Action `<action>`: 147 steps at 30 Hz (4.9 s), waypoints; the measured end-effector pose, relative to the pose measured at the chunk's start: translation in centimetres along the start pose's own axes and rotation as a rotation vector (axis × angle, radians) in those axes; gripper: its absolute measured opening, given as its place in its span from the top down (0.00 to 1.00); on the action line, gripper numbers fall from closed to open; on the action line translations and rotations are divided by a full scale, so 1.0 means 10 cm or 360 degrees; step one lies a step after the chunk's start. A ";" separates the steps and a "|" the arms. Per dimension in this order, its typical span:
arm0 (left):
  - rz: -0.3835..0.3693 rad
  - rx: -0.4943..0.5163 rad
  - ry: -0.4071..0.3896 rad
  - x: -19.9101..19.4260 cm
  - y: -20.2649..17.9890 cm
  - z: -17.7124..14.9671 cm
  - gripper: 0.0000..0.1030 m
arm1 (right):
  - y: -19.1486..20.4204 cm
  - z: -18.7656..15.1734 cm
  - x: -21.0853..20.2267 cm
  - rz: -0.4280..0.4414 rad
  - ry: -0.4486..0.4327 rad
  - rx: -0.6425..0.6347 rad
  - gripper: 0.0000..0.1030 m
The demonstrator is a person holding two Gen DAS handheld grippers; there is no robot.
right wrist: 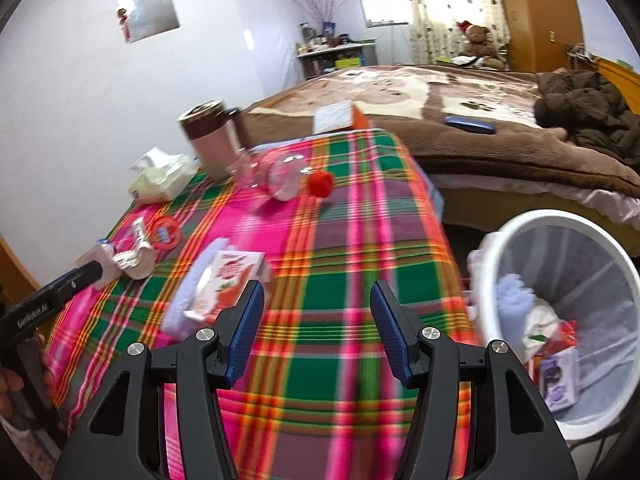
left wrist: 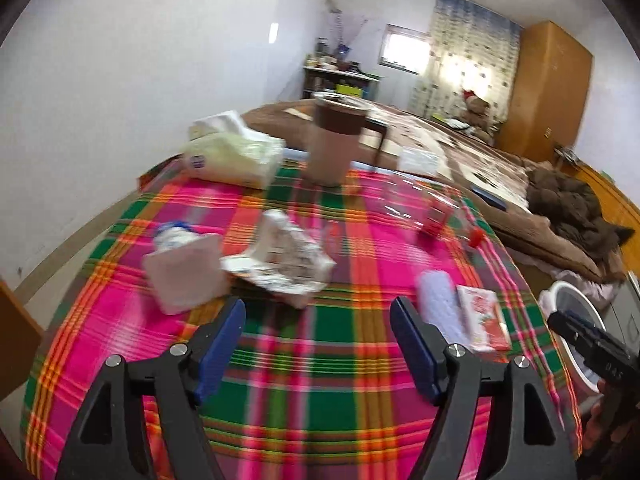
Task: Collect trash
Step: 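Move the left tool toward the blue-lidded white tub while the right tool approaches the strawberry milk carton, then grasp the strawberry milk carton with the right tool while the left tool grasps the white tub, then carry the tub and milk carton with both tools over the white bin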
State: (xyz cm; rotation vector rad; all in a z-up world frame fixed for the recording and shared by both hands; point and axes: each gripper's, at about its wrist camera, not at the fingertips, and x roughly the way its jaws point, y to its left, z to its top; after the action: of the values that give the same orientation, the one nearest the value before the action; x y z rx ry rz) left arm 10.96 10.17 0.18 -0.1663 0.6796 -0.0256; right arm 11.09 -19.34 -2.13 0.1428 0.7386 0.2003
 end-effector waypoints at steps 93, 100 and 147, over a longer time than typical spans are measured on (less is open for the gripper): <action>0.0278 -0.0085 -0.0002 0.17 0.62 0.15 0.38 | 0.31 0.03 0.30 -0.0208 0.0059 0.0013 0.46; 0.0215 0.0004 -0.0058 0.01 0.34 0.15 0.38 | 0.22 0.06 0.14 -0.0209 -0.0003 0.0034 0.46; -0.0717 0.0669 0.0036 0.06 -2.76 -0.10 0.38 | -1.51 0.01 -0.80 -0.0655 -0.0165 0.0375 0.46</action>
State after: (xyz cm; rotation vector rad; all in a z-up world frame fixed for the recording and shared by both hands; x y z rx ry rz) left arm 11.67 -17.28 3.46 0.0891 0.6343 -0.5990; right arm 7.38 -35.89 0.18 0.2194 0.6712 -0.2854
